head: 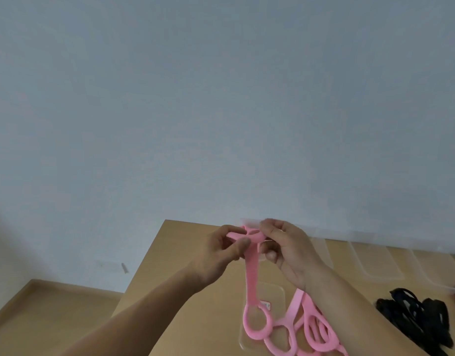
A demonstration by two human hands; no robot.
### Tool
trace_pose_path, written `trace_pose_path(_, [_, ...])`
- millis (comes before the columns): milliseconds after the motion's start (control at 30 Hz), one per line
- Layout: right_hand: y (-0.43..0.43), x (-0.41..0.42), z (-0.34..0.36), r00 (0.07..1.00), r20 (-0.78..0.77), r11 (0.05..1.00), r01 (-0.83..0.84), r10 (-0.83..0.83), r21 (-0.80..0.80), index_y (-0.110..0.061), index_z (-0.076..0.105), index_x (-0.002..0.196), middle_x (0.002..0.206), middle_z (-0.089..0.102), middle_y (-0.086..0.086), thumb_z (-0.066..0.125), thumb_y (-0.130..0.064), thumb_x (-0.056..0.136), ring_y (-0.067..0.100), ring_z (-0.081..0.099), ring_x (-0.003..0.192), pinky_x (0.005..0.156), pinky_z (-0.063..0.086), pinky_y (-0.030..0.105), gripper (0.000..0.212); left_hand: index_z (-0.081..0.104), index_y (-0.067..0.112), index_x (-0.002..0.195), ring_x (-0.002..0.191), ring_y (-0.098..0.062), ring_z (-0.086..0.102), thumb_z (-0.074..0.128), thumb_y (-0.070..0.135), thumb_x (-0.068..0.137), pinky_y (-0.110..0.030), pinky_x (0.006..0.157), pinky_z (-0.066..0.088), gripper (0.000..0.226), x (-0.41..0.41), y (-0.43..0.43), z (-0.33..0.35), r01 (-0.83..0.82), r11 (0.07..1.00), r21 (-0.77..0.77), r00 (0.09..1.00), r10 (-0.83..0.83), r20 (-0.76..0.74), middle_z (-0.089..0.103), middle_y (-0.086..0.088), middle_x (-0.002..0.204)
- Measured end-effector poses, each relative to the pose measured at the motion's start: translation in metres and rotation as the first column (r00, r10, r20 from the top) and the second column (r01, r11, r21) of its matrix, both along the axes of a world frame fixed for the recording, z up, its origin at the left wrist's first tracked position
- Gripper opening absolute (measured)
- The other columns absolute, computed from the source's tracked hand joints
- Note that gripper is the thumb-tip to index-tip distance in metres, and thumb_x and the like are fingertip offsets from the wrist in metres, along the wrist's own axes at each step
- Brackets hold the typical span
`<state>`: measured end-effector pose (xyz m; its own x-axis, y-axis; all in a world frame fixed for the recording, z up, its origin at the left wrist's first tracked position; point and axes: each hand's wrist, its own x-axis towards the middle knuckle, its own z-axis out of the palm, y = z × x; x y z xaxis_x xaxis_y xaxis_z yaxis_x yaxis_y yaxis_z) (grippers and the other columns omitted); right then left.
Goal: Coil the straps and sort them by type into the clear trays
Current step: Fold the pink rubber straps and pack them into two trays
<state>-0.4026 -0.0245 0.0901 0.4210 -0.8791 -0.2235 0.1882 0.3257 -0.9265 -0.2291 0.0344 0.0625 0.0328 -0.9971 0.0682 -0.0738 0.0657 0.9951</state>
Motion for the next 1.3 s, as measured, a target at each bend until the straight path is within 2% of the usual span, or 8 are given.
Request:
trace_pose_path(100, [0.004, -0.004, 0.005, 0.929, -0.354, 0.926, -0.038, -0.106, -0.376, -0.028, 0.070, 0.090, 0.068, 0.071, 0.001, 0.066, -0.033, 0.091, 0.010, 0.056, 0.049, 0.045, 0.041, 0.021, 0.007, 0.064, 0.000, 0.106, 0.074, -0.023, 0.068, 0.061, 0.043, 0.090, -0.031, 0.068, 0.055, 0.046, -0.001, 0.001, 0.008, 0.007, 1.000, 0.002, 0.998, -0.007, -0.058, 0.072, -0.007, 0.080])
trace_pose_path(200, [0.005, -0.005, 0.010, 0.849, -0.476, 0.762, -0.148, -0.229, -0.630, -0.041, 0.071, 0.071, 0.074, 0.068, -0.019, 0.060, -0.041, 0.094, 0.000, 0.060, 0.067, 0.062, 0.046, 0.015, 0.026, 0.062, -0.005, 0.113, 0.075, -0.032, 0.067, 0.059, 0.044, 0.093, -0.039, 0.068, 0.056, 0.052, 0.000, 0.001, 0.014, 0.049, 0.998, 0.051, 0.988, -0.041, -0.148, 0.070, -0.017, 0.081])
trace_pose_path(333, [0.004, -0.008, 0.018, 0.907, -0.410, 0.816, -0.163, -0.097, -0.554, -0.029, 0.070, 0.074, 0.070, 0.070, -0.011, 0.061, -0.033, 0.095, -0.005, 0.056, 0.060, 0.061, 0.043, 0.011, 0.022, 0.065, 0.001, 0.103, 0.070, -0.030, 0.065, 0.064, 0.037, 0.090, -0.034, 0.062, 0.053, 0.038, 0.002, 0.001, 0.020, 0.111, 0.989, 0.093, 0.960, -0.083, -0.268, 0.069, -0.015, 0.080])
trace_pose_path(500, [0.007, -0.004, 0.015, 0.959, -0.281, 0.858, -0.103, -0.050, -0.503, -0.006, 0.064, 0.085, 0.068, 0.068, 0.000, 0.072, -0.011, 0.088, 0.013, 0.067, 0.057, 0.053, 0.048, 0.016, 0.010, 0.063, -0.002, 0.105, 0.076, -0.031, 0.065, 0.066, 0.027, 0.088, -0.035, 0.067, 0.051, 0.034, 0.003, -0.003, 0.028, 0.174, 0.972, 0.157, 0.940, -0.117, -0.319, 0.069, -0.020, 0.091])
trace_pose_path(833, [0.010, 0.003, 0.010, 0.853, -0.447, 0.562, -0.239, -0.268, -0.792, -0.036, 0.056, 0.078, 0.072, 0.062, -0.023, 0.073, -0.012, 0.086, 0.001, 0.058, 0.062, 0.057, 0.042, 0.008, 0.030, 0.071, 0.012, 0.083, 0.072, -0.027, 0.071, 0.067, 0.034, 0.089, -0.035, 0.063, 0.057, 0.023, 0.002, -0.001, 0.031, 0.157, 0.951, 0.267, 0.948, -0.070, -0.310, 0.074, -0.018, 0.088])
trace_pose_path(967, [0.008, 0.001, 0.006, 0.861, -0.459, 0.645, -0.226, -0.217, -0.730, -0.032, 0.061, 0.079, 0.072, 0.063, -0.019, 0.074, -0.012, 0.085, 0.001, 0.058, 0.063, 0.060, 0.045, 0.012, 0.025, 0.056, 0.004, 0.095, 0.073, -0.029, 0.071, 0.073, 0.021, 0.088, -0.035, 0.062, 0.057, 0.026, 0.003, 0.000, 0.028, 0.100, 0.962, 0.255, 0.943, -0.009, -0.334, 0.074, -0.020, 0.087])
trace_pose_path(1133, [0.007, -0.002, 0.005, 0.962, -0.273, 0.829, -0.144, -0.011, -0.541, -0.012, 0.068, 0.089, 0.076, 0.067, 0.002, 0.070, -0.008, 0.088, 0.011, 0.065, 0.070, 0.063, 0.051, 0.018, 0.004, 0.056, 0.003, 0.091, 0.070, -0.026, 0.072, 0.069, 0.006, 0.090, -0.031, 0.058, 0.056, 0.013, 0.003, 0.000, 0.029, 0.061, 0.978, 0.199, 0.938, 0.012, -0.346, 0.072, -0.014, 0.078])
trace_pose_path(1300, [0.006, -0.001, 0.005, 0.961, -0.274, 0.890, -0.156, 0.037, -0.427, -0.008, 0.066, 0.096, 0.074, 0.070, 0.006, 0.061, -0.018, 0.096, 0.019, 0.067, 0.067, 0.058, 0.051, 0.025, 0.012, 0.058, 0.006, 0.094, 0.081, -0.031, 0.071, 0.074, 0.017, 0.087, -0.038, 0.070, 0.058, 0.021, 0.001, 0.000, 0.025, 0.055, 0.997, 0.063, 0.981, -0.042, -0.190, 0.071, -0.016, 0.085])
